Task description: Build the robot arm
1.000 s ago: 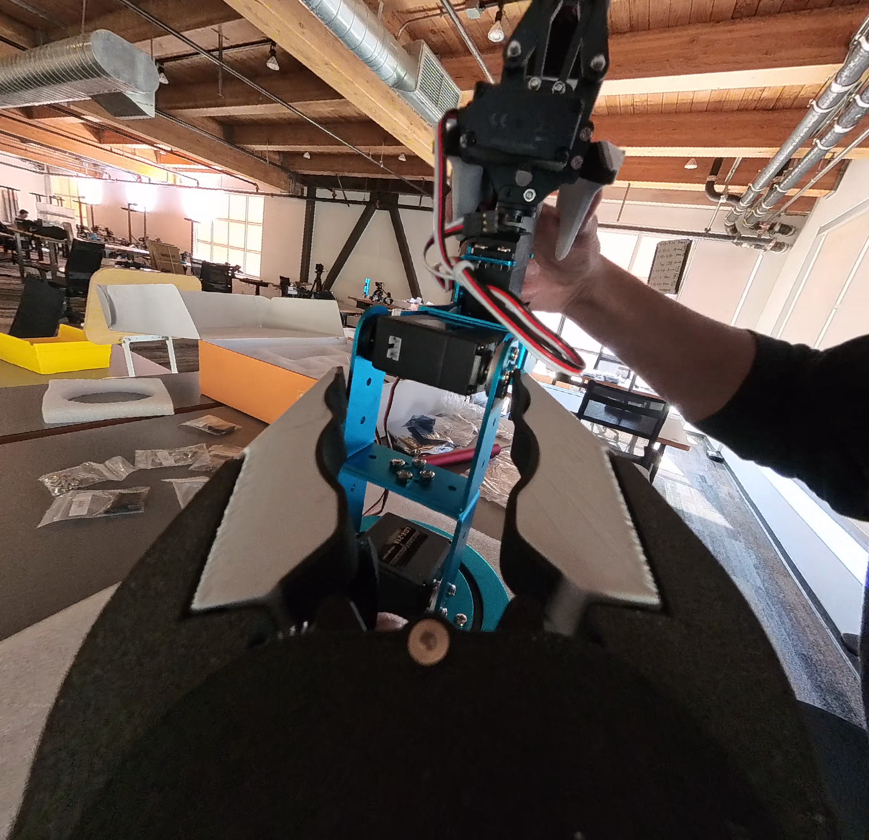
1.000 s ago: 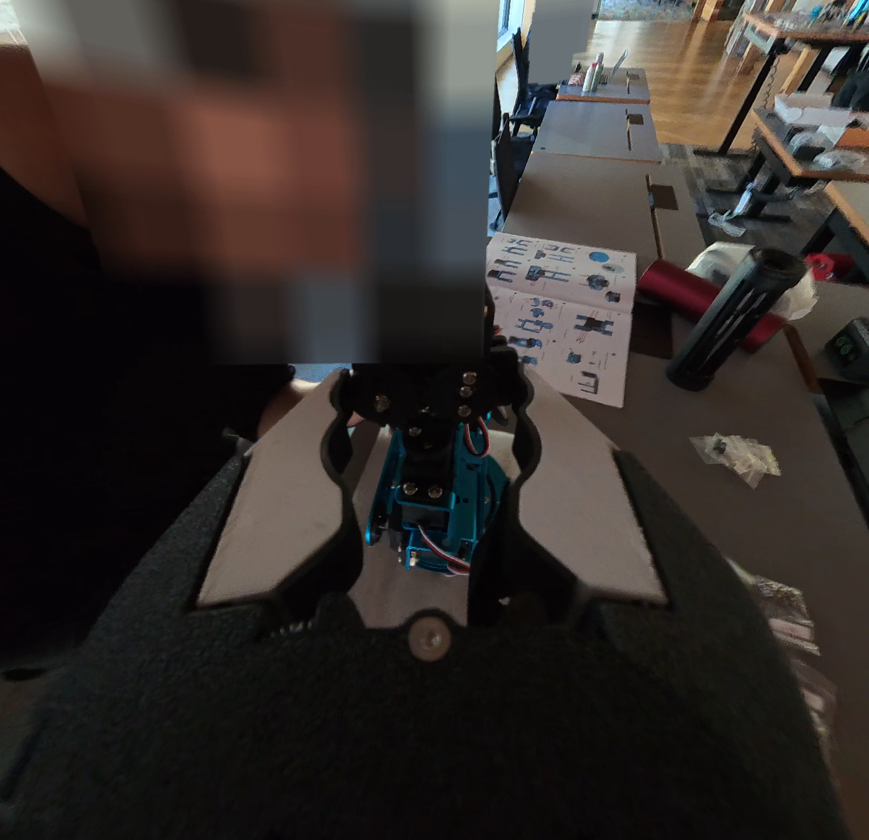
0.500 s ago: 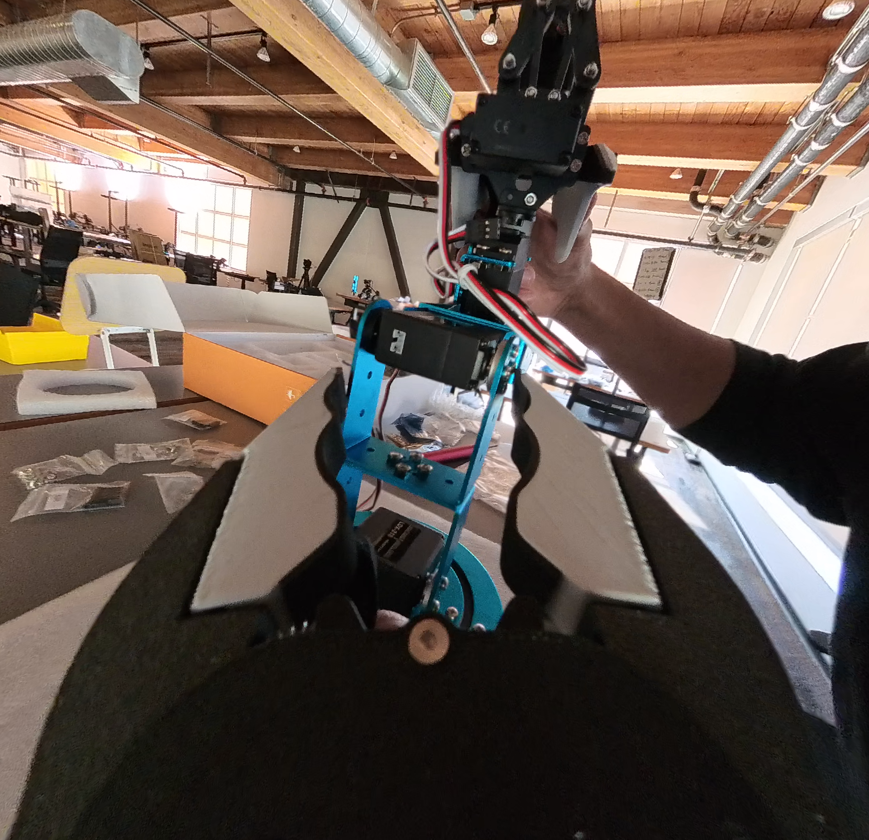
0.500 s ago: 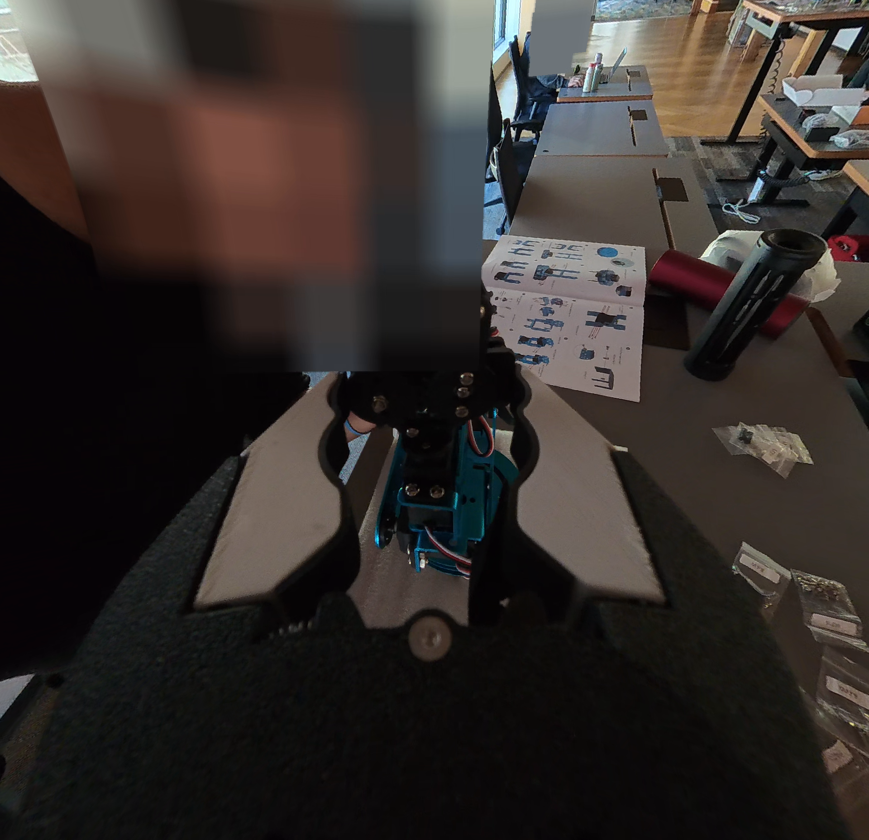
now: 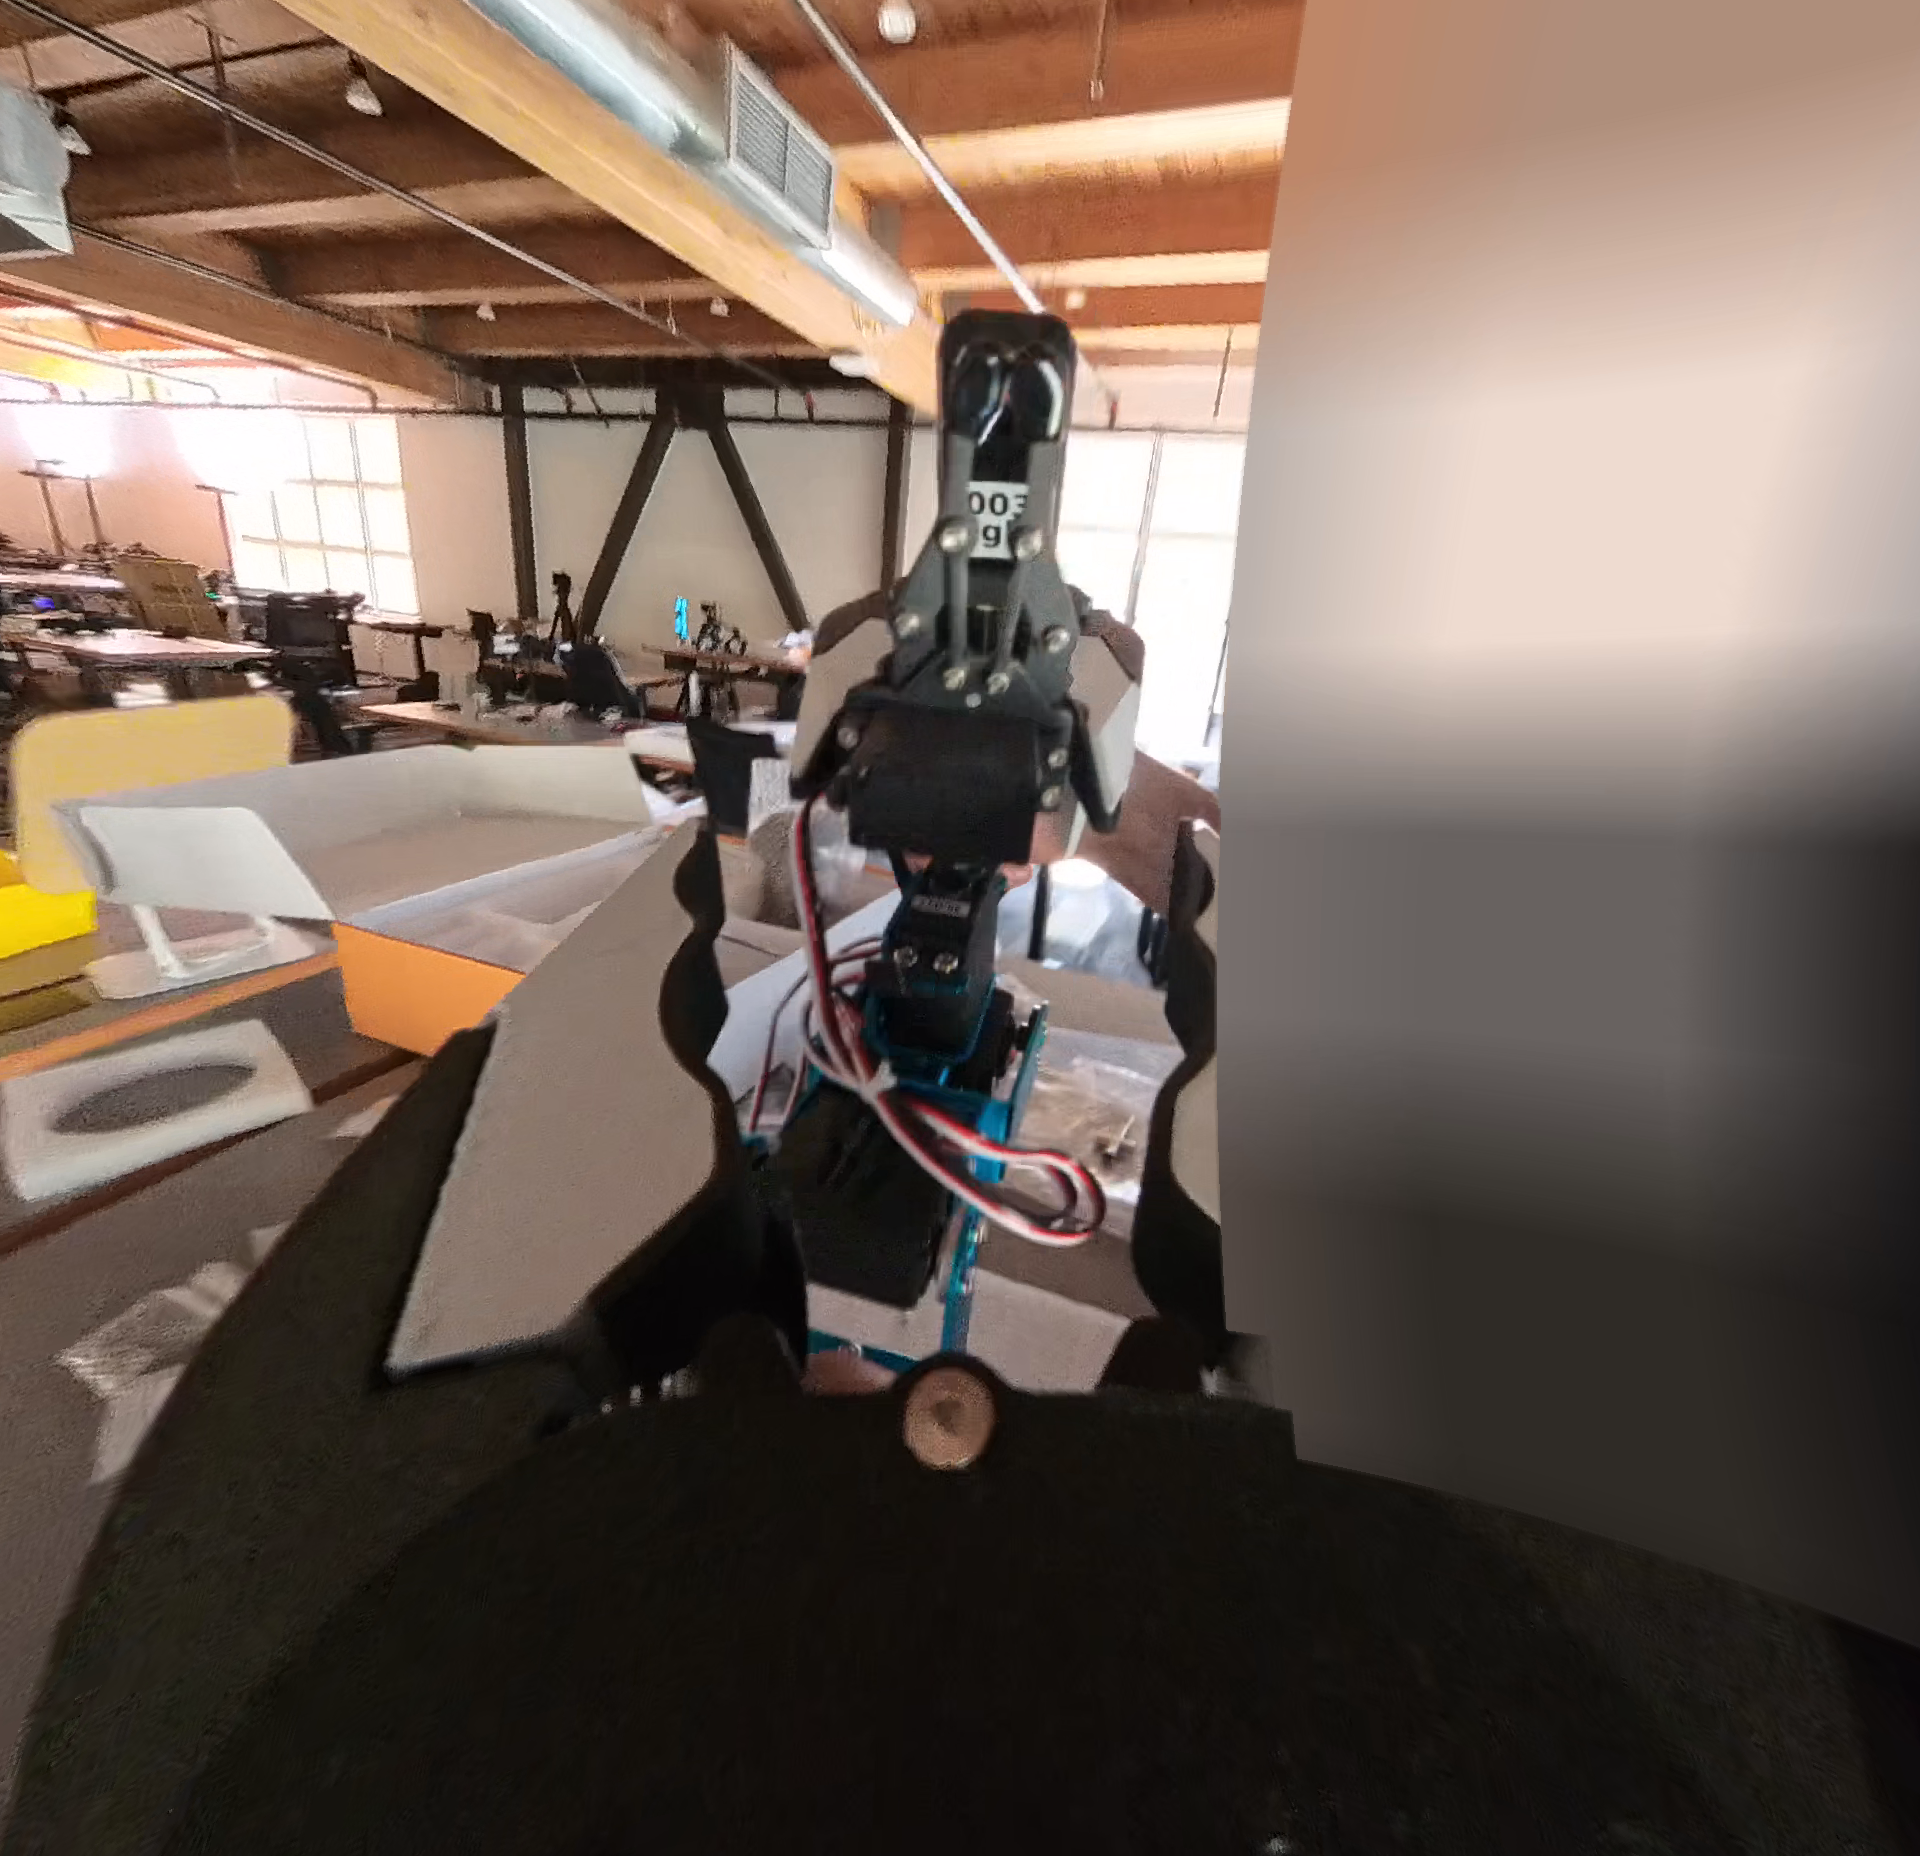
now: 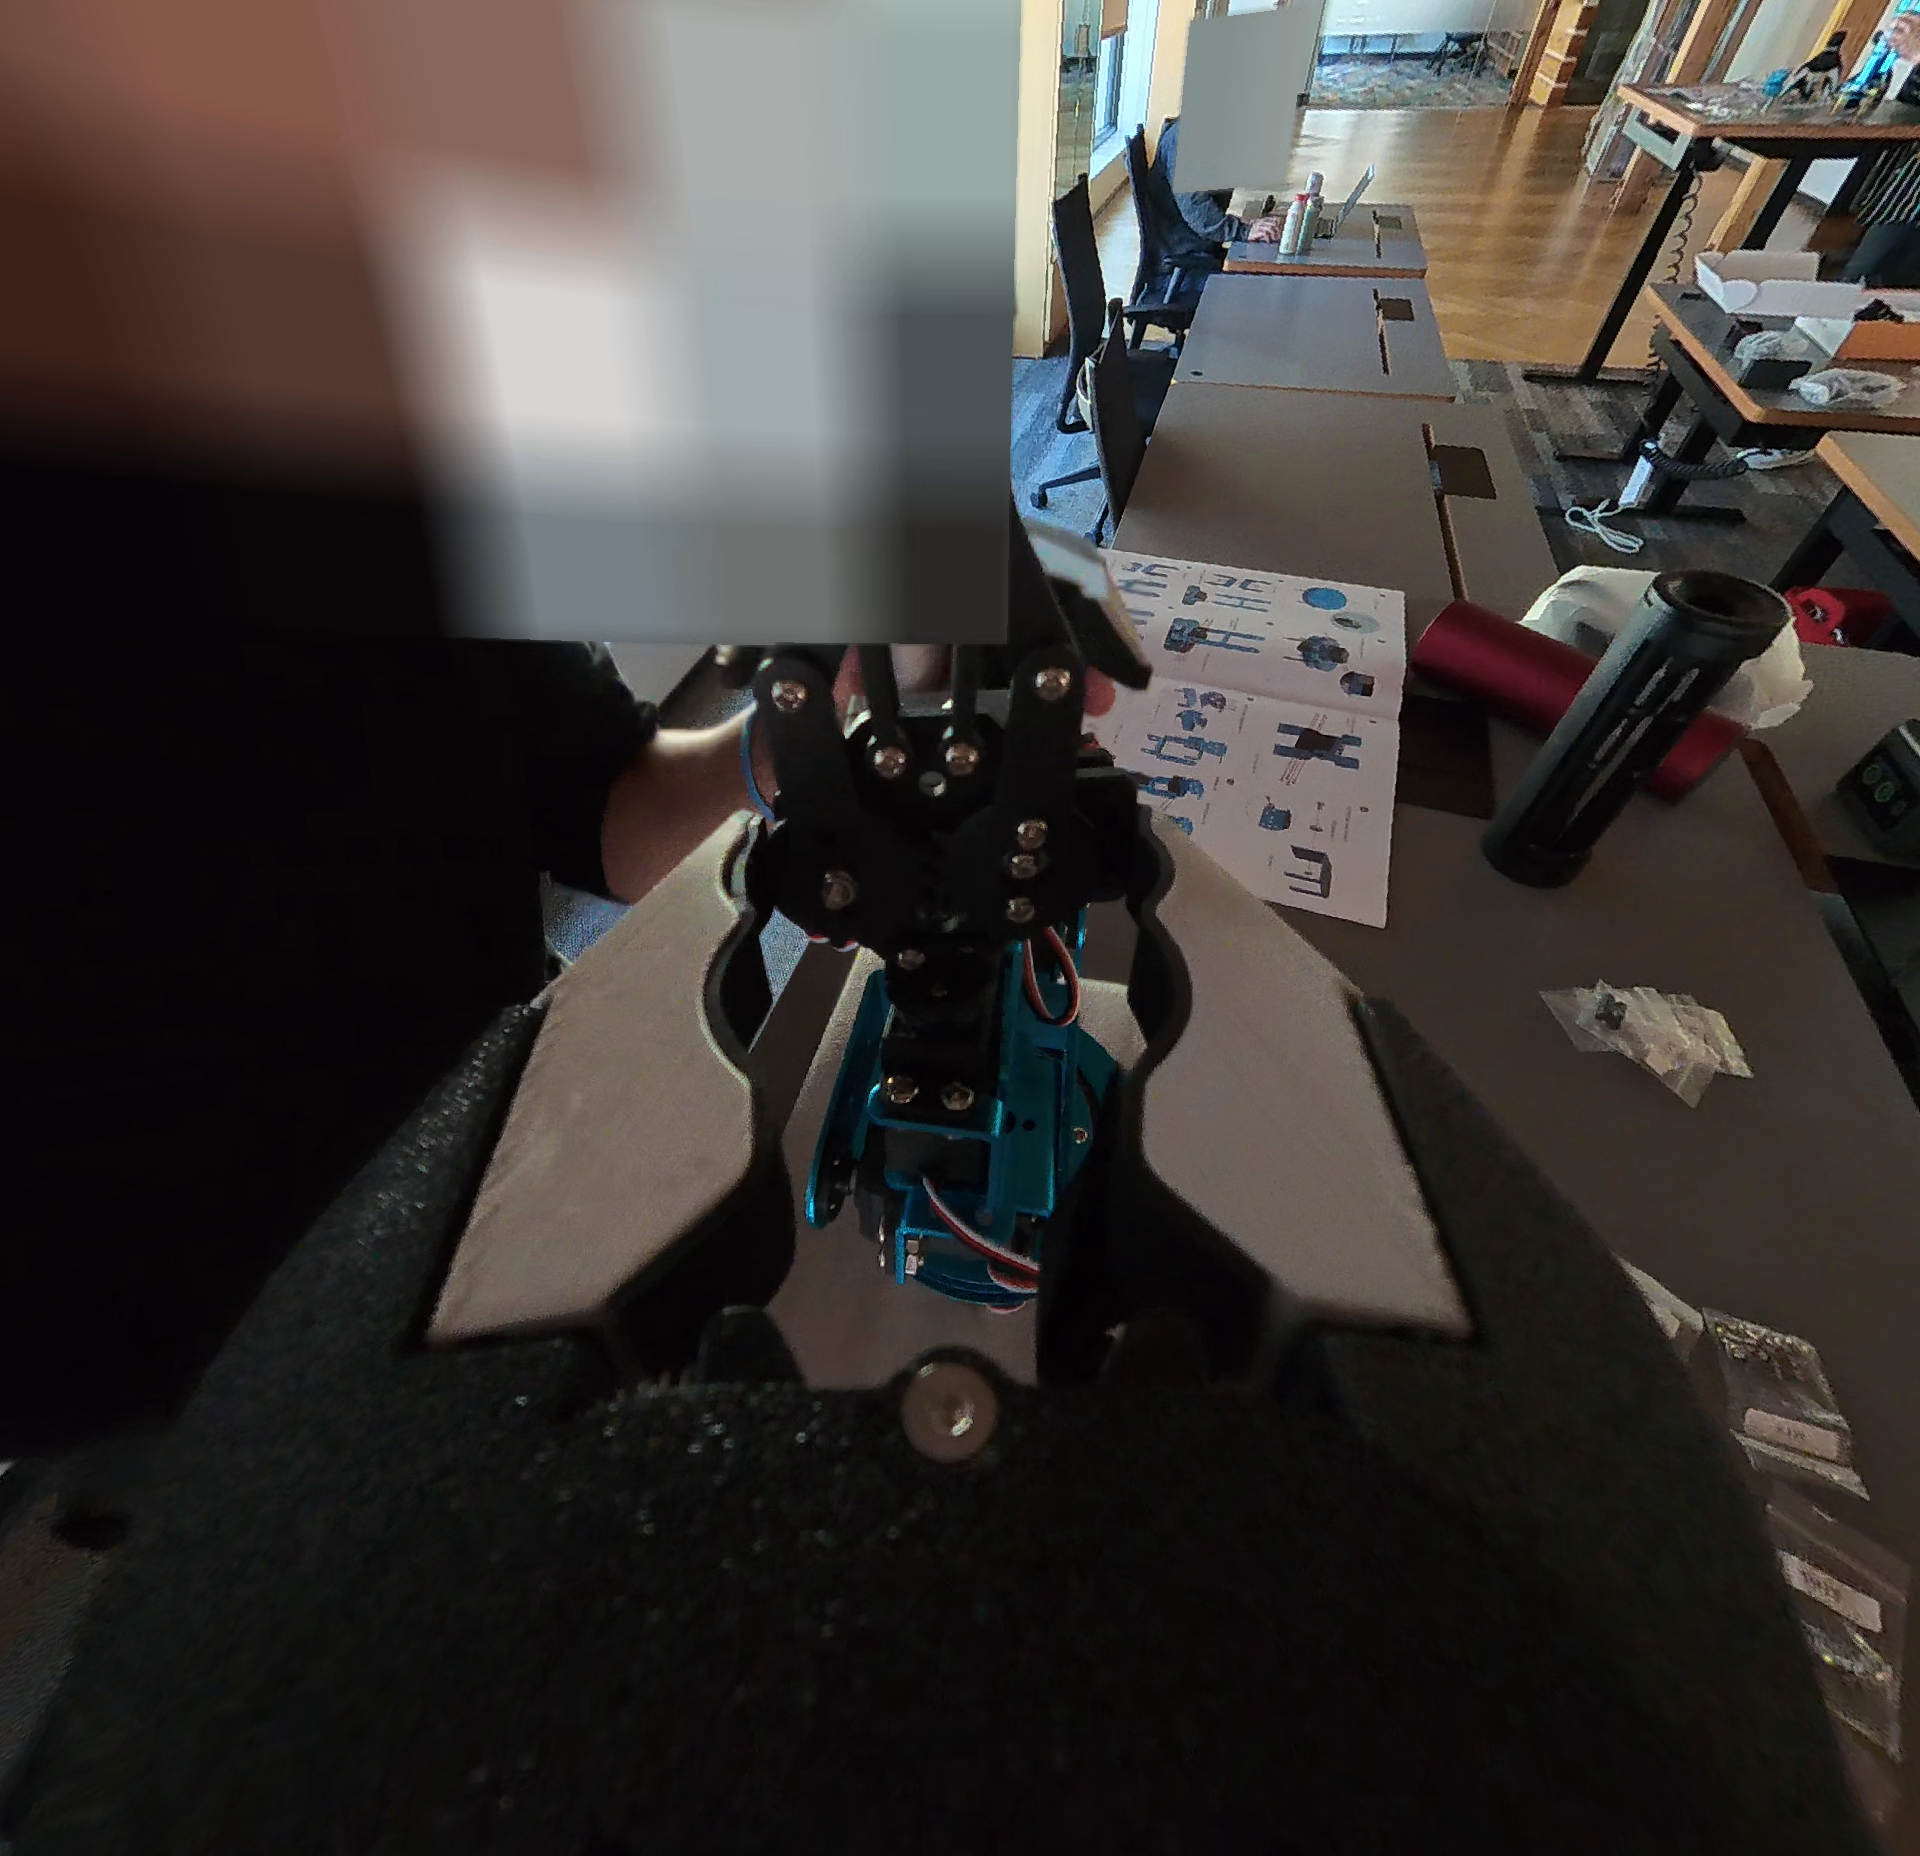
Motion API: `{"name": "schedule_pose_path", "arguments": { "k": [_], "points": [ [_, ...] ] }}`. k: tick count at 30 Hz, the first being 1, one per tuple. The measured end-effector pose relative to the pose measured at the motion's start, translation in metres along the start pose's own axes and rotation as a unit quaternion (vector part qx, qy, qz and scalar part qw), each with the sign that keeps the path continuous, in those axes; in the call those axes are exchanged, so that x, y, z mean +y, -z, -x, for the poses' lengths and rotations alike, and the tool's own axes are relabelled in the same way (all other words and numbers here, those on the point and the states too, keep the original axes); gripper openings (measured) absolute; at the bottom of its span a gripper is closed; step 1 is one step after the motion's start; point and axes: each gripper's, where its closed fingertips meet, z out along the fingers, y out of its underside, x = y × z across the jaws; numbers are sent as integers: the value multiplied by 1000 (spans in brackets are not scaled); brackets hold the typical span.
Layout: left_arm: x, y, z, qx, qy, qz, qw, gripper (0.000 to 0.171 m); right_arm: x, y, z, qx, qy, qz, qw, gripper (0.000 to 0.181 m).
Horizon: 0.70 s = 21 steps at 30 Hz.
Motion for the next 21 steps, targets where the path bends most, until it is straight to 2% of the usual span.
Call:
{"name": "schedule_pose_path", "arguments": {
  "k": [1, 4, 7, 10, 13, 16, 18, 21],
  "points": [
    [-5, -4, -3, -6, -18, 16, 1000, 87, 0, 0, 0, -2, 2, 0, 1000, 68],
    [-15, -12, -6, -30, -58, 77, 995, 85, 0, 0, 0, 0, 13, -1, 1000, 68],
    [-12, -22, -9, -28, -82, 165, 983, 83, 0, 1, 0, 8, 27, 0, 1000, 68],
    [-4, -29, -4, -38, -119, 259, 958, 79, 0, 1, 2, 11, 42, 3, 999, 68],
    [1, -33, -6, -28, -132, 318, 939, 67, -1, -1, 2, 18, 49, 8, 999, 68],
    [9, -32, -9, -13, -130, 380, 915, 65, -1, -1, 2, 18, 57, 20, 998, 68],
    [16, -32, -7, -8, -142, 428, 893, 65, 0, -1, 1, 18, 61, 26, 998, 68],
    [22, -32, 1, -13, -161, 482, 861, 52, 0, 0, 2, 9, 66, 27, 997, 68]
  ]
}}
